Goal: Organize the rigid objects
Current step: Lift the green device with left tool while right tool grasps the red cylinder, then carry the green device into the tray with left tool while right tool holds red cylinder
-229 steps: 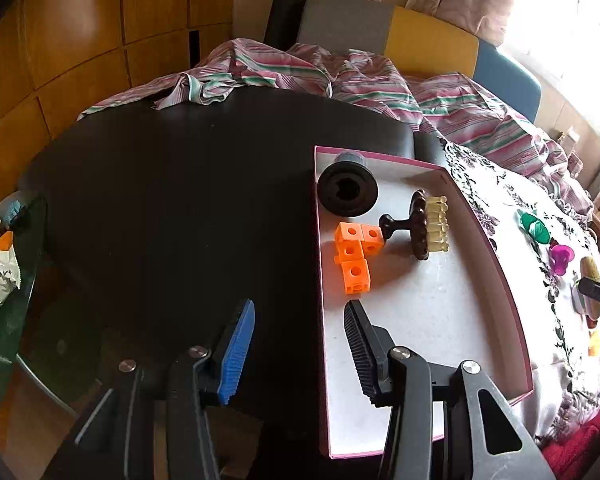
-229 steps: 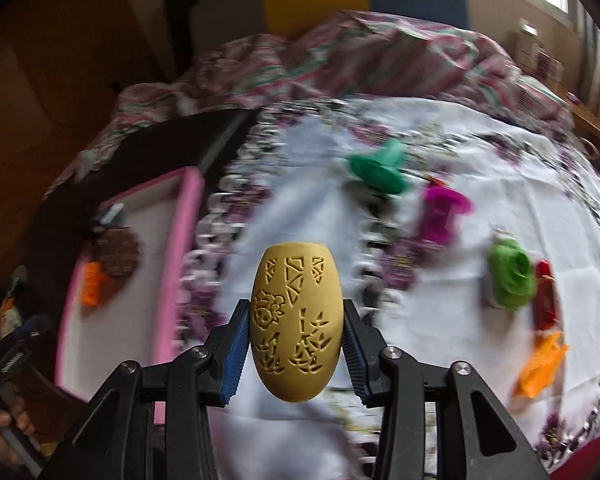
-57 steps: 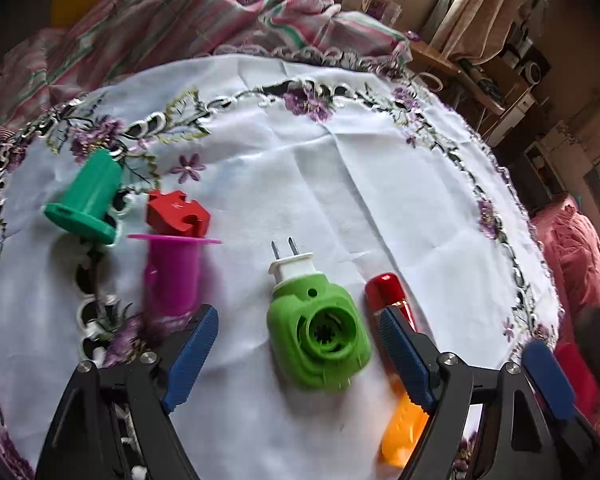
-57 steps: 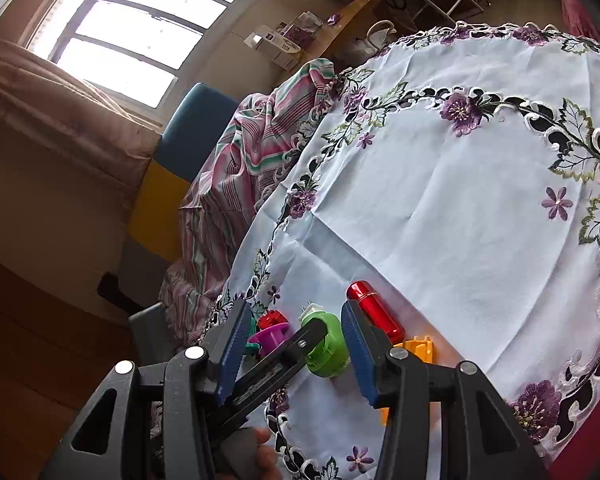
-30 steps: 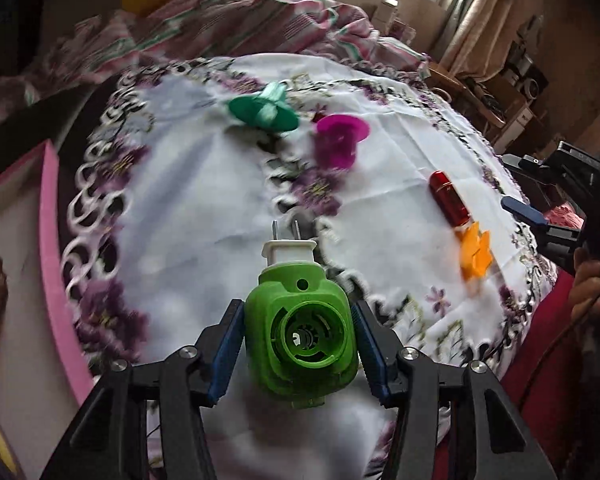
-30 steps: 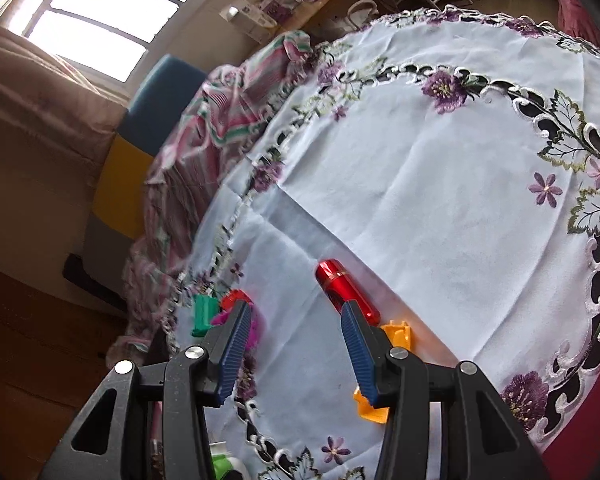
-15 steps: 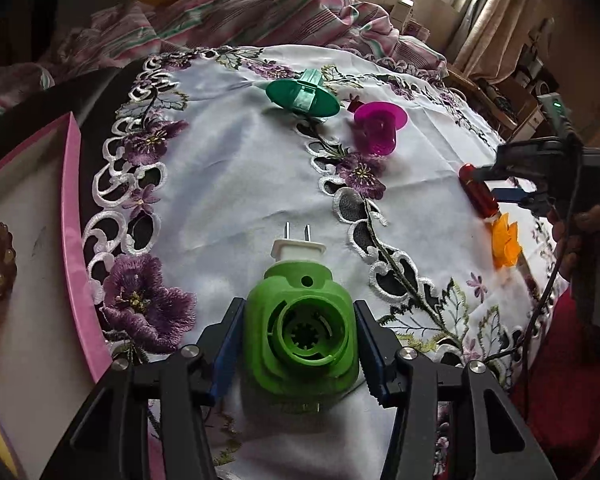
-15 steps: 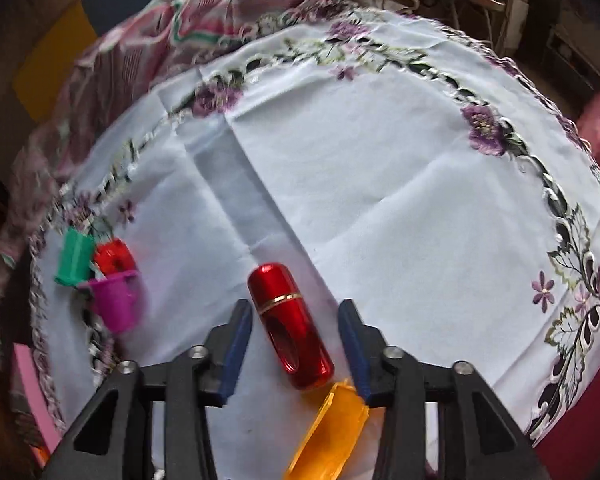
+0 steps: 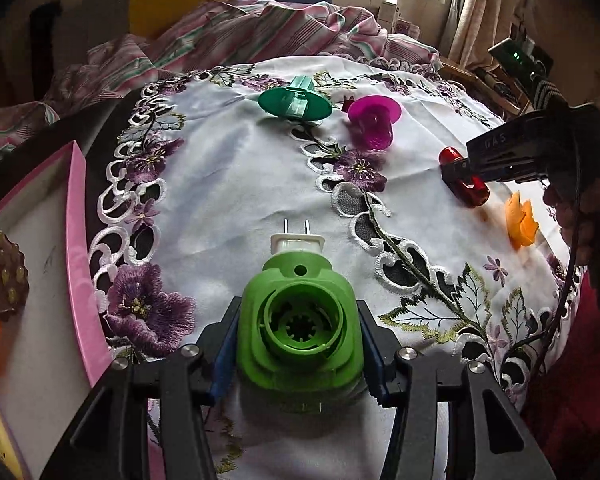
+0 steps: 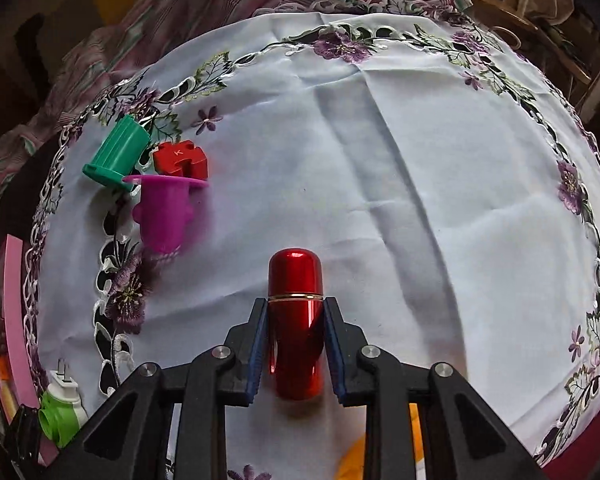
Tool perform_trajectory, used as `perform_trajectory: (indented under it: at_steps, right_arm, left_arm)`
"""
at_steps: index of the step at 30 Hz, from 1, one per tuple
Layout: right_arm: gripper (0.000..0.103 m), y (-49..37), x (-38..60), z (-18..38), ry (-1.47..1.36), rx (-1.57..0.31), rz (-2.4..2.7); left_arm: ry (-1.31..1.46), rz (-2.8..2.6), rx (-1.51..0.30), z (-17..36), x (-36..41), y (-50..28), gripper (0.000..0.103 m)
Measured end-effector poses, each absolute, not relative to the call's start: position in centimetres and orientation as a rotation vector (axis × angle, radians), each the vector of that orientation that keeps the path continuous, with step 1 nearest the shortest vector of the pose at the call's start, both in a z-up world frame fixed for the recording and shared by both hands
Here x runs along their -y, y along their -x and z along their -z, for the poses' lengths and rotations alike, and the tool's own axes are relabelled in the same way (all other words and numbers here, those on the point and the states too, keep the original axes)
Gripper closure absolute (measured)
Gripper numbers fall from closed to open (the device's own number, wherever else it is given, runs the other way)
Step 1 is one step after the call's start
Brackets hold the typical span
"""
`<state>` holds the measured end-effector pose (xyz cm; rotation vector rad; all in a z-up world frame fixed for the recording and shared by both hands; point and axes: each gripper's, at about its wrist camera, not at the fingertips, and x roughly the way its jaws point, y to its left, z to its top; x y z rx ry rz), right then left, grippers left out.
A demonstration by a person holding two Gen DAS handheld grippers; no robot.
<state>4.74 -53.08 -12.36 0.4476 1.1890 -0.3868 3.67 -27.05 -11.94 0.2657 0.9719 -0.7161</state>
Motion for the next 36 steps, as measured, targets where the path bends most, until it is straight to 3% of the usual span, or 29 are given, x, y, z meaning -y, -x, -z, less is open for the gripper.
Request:
perform_trajectory:
  at_steps: [24, 36]
  right_arm:
    - [0.072, -5.5, 51.6, 12.6, -0.276, -1.179, 0.372]
    - [0.073, -5.9, 50.9, 12.6, -0.207, -1.169, 0.375]
  left_arm:
    - [-0.214, 0.694, -0.996, 11.5, 26.8, -4.0, 0.051]
    - [-0.189, 0.617, -0.836, 5.0, 23.3, -2.9, 0.051]
